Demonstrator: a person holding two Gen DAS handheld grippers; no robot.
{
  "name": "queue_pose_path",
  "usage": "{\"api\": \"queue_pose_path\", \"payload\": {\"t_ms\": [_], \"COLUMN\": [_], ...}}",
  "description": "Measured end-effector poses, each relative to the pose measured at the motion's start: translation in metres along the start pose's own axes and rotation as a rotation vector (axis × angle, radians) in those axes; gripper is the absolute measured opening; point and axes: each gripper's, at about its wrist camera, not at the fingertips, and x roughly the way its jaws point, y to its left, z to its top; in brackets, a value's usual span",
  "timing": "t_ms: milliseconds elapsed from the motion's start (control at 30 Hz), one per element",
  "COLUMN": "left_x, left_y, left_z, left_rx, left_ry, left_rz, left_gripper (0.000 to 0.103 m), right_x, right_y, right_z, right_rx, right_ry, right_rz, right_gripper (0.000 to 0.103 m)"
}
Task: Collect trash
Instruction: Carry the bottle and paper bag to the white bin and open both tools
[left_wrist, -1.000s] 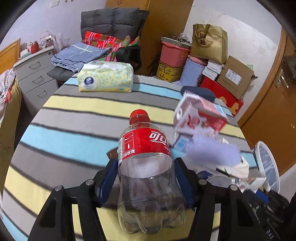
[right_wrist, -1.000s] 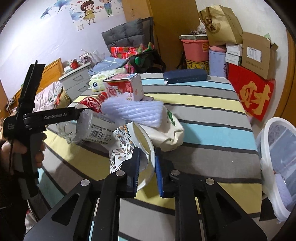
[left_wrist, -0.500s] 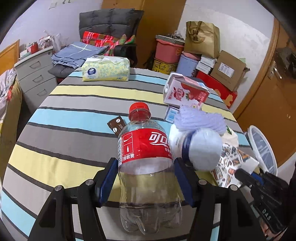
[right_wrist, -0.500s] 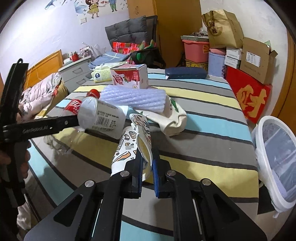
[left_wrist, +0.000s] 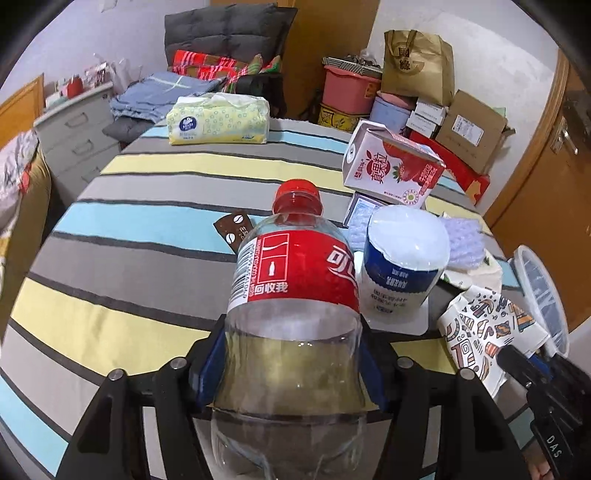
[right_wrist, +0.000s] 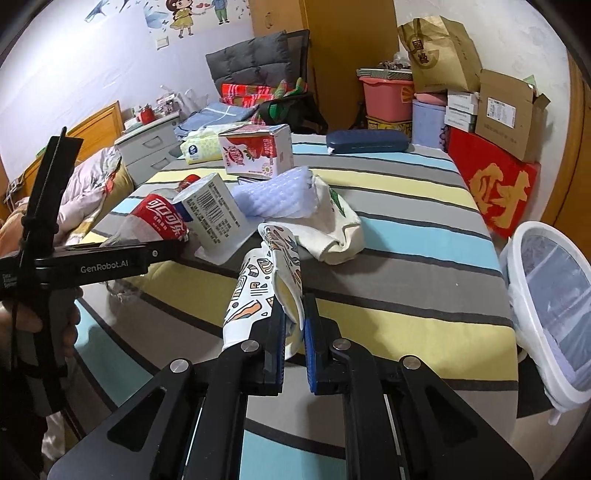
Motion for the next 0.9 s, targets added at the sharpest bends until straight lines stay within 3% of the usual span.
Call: {"api": "queue_pose_path", "payload": {"t_ms": [133,500,900], "left_x": [-0.006,-0.045,-0.085], "left_y": [0.0,-0.013,-0.063], "left_z": [-0.001,-0.01,-0.017], "left_rx": [0.004,0.005,0.082], "left_ry": [-0.018,-0.083,-0.147], "left_rz": [0.019,-0.016,-0.083], "left_gripper": [0.062,0.062,0.062], "right_x": [-0.006,-0.021,-0.051], "right_y": [-0.003,-0.011,-0.035], "right_z": [-0.003,-0.005,-0.004], "right_rx": [0.02,0.061,0.112], "right_ry": [-0.016,-0.066,-0.14], "right_rz": [0.007,0.023,-0.03], "right_gripper": [0.009,0.008,0.008]}}
